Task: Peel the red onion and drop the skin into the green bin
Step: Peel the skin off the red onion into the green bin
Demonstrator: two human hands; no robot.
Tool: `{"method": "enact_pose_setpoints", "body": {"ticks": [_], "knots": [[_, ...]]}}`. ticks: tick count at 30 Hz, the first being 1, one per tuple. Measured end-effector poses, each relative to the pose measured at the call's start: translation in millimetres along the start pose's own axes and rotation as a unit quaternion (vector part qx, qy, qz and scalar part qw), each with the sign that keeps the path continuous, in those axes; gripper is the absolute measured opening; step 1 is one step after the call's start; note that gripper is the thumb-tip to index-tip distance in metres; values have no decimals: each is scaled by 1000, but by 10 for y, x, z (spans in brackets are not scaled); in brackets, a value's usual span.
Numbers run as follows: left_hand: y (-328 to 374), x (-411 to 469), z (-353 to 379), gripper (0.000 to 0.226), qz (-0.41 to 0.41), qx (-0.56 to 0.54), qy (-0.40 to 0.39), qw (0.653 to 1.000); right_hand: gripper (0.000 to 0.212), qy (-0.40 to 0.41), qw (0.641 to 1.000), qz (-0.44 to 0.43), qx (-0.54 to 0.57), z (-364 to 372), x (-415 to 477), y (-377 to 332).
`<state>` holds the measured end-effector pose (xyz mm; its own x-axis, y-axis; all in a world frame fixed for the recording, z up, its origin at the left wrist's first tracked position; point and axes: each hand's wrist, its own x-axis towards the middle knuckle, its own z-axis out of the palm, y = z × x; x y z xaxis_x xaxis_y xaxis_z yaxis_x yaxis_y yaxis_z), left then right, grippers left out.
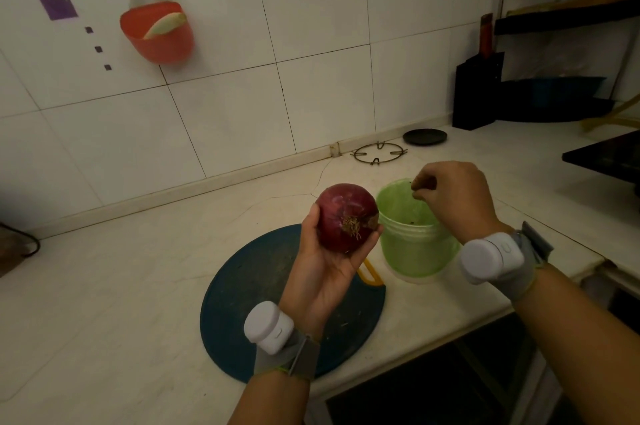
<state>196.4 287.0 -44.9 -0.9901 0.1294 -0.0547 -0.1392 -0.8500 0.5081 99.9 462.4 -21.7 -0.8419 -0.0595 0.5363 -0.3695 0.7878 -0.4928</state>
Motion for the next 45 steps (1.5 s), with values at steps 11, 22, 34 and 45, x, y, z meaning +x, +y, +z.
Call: {"method": "enact_pose_setpoints", "body": {"ticks": [11,22,34,45], "knots": [[-2,-10,40,56,17,24,-3,1000,45,-152,945,-100,270,-179,-81,-376],[167,-67,36,68,-58,166,-31,984,33,-189,920,-331,92,-339,-166,-574],[164,-104,-30,66,-56,276,-4,960,33,-234,899,-369,27,-347,-195,-693],[152,-109,-100,71,-90,277,-19,956,31,-246,905,-346,38,-318,-241,-672]]}}
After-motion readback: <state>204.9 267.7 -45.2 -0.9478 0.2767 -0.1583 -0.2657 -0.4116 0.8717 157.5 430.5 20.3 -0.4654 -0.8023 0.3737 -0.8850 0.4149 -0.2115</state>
